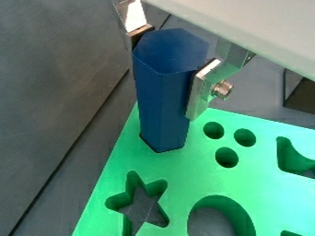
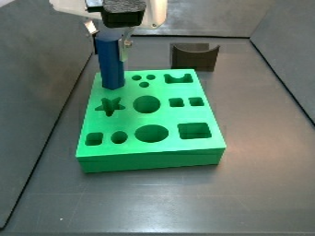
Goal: Insert the hexagon object.
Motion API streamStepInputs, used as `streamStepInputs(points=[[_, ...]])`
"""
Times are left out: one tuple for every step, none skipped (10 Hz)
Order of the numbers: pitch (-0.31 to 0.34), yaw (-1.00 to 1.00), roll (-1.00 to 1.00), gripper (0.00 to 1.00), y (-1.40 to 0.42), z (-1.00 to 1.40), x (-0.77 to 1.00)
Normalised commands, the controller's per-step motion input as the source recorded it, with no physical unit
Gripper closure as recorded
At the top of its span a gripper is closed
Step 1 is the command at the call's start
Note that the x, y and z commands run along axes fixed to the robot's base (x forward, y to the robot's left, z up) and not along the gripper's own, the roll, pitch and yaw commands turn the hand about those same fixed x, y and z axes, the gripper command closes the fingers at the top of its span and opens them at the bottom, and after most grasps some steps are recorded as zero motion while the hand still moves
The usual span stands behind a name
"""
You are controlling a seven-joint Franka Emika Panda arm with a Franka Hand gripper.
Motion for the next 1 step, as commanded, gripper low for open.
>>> streamStepInputs(points=[[0.000, 0.00, 0.00, 1.00, 0.00, 0.00, 0.00]])
